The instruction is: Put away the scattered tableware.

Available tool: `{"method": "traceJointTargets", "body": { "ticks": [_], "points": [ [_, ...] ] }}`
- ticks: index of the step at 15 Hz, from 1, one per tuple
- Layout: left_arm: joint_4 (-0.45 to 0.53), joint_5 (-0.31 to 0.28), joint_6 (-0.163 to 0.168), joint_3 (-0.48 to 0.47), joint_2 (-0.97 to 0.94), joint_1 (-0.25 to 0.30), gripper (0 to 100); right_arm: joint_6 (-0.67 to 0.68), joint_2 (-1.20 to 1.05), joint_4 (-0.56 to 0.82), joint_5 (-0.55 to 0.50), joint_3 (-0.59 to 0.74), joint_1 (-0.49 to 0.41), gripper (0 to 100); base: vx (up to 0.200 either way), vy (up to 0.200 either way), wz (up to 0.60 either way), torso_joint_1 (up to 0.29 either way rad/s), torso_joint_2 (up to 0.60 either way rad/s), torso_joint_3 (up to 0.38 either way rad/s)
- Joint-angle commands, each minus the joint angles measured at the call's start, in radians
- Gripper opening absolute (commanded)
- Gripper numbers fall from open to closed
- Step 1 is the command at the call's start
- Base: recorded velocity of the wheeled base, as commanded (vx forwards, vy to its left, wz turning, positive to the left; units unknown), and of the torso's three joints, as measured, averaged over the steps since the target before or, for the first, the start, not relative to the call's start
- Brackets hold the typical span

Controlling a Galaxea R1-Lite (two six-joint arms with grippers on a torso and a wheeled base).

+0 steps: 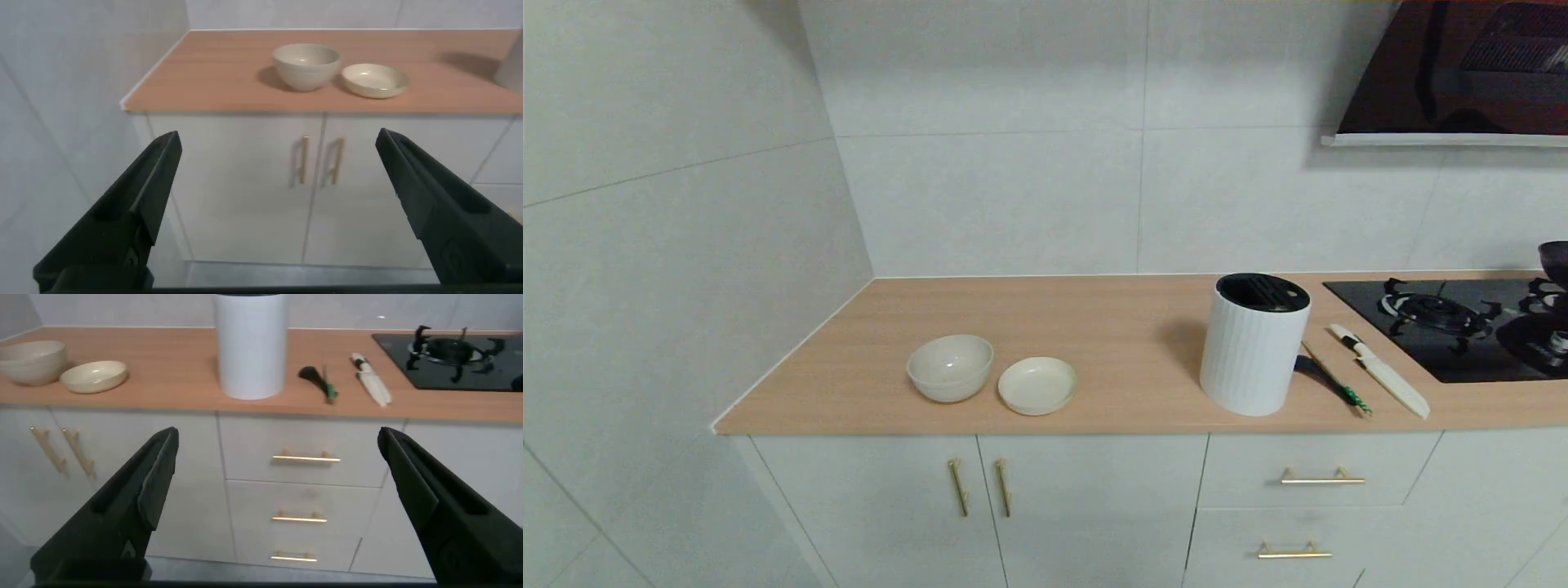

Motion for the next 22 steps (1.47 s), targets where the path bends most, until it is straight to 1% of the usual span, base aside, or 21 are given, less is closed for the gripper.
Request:
{"method": "traceJointTargets", "body": {
  "ticks": [1, 12, 22],
  "points": [
    [0.001, 0.000, 0.000, 0.000, 0.000, 0.000, 100, 0.000, 0.001, 0.000, 0.000, 0.000, 0.001, 100, 0.000, 0.200, 0.00, 0.002, 0.01, -0.002],
    [0.001, 0.000, 0.001, 0.000, 0.000, 0.000, 100, 0.000, 0.001, 0.000, 0.000, 0.000, 0.001, 100, 0.000, 0.200, 0.00, 0.003, 0.00, 0.003],
    [0.001, 0.000, 0.001, 0.000, 0.000, 0.000, 100, 0.000, 0.001, 0.000, 0.000, 0.000, 0.001, 100, 0.000, 0.000, 0.00, 0.000, 0.00, 0.000]
  ]
}}
